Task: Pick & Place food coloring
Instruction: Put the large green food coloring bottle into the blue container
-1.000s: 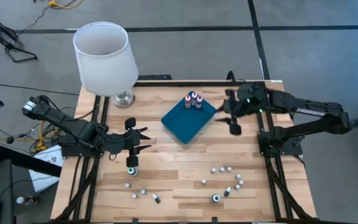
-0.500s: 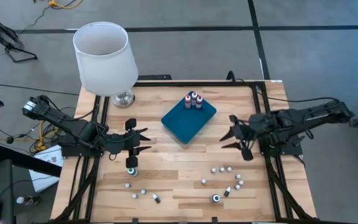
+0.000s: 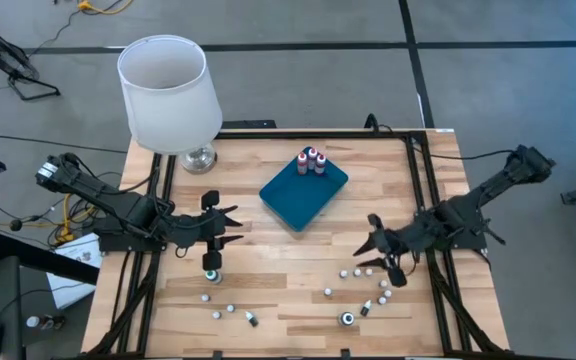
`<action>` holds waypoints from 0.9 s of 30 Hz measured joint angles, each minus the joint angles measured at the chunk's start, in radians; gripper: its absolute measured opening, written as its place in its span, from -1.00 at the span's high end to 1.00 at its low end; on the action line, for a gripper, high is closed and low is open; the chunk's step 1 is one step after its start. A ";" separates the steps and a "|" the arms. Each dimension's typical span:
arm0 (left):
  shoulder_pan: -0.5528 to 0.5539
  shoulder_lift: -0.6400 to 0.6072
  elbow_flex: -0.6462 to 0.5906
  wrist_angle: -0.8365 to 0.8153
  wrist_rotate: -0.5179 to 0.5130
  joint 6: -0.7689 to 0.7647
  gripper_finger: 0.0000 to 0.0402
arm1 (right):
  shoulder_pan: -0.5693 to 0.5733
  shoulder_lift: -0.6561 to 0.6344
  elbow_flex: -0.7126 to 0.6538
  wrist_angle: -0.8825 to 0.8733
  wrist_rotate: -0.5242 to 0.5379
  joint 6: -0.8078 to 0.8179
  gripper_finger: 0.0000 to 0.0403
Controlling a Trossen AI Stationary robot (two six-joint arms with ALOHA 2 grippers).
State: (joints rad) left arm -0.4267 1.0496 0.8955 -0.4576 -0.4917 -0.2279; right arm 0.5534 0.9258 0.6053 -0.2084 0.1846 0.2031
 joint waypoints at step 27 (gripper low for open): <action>-0.162 0.000 -0.129 -0.155 0.349 -0.401 0.38 | 0.164 0.135 0.000 0.135 0.167 -0.002 0.41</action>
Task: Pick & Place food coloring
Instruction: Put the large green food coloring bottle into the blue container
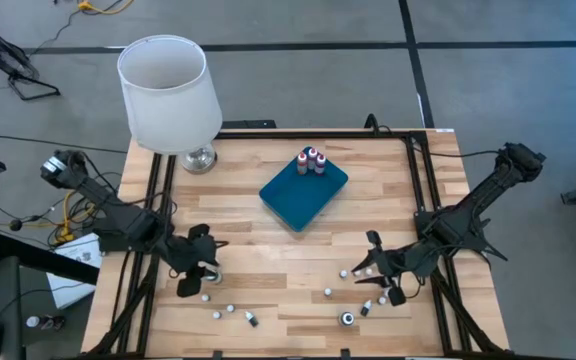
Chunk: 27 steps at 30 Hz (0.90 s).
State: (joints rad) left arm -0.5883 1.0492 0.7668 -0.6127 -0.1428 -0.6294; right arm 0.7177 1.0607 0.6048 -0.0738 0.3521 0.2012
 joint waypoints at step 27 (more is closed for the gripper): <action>-0.081 0.000 -0.074 -0.006 -0.072 -0.109 0.38 | 0.000 0.000 0.000 0.007 0.017 -0.002 0.41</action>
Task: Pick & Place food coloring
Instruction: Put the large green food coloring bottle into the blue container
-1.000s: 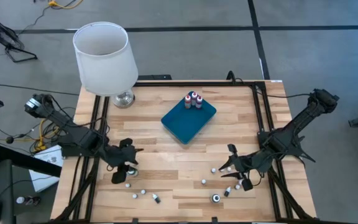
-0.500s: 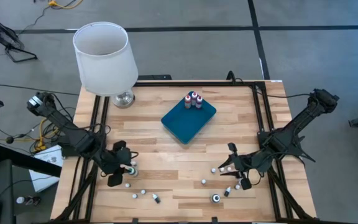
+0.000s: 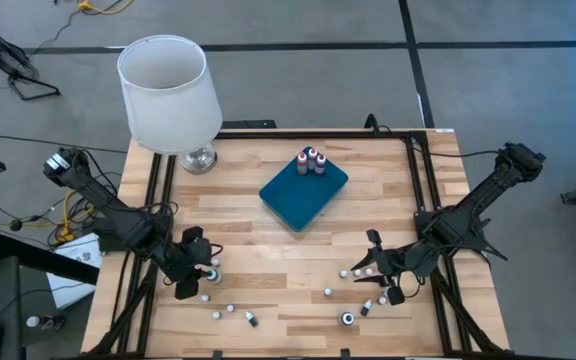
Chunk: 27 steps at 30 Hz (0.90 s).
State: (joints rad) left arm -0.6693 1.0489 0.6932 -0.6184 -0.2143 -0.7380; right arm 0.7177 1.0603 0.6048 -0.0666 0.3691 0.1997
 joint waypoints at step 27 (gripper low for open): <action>0.000 0.000 -0.009 0.005 0.042 -0.007 0.69 | -0.021 0.000 0.000 0.000 -0.004 -0.009 0.41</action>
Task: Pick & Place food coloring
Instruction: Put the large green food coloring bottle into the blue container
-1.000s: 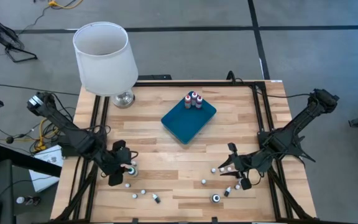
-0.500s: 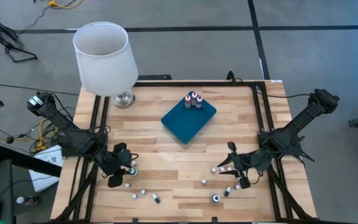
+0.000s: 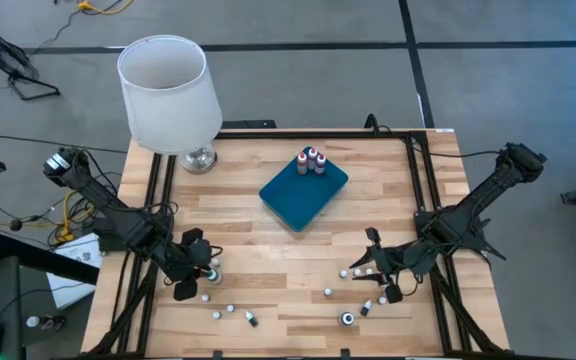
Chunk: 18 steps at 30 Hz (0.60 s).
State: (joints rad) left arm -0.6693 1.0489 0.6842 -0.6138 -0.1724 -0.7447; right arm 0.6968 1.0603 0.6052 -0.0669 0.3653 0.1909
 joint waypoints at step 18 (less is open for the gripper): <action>0.019 0.000 0.000 0.072 -0.089 0.098 0.78 | 0.000 0.000 0.000 -0.004 0.000 -0.007 0.41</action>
State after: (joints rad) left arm -0.6508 1.0492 0.6842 -0.5419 -0.2615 -0.6466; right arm 0.6968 1.0603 0.6056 -0.0713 0.3649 0.1837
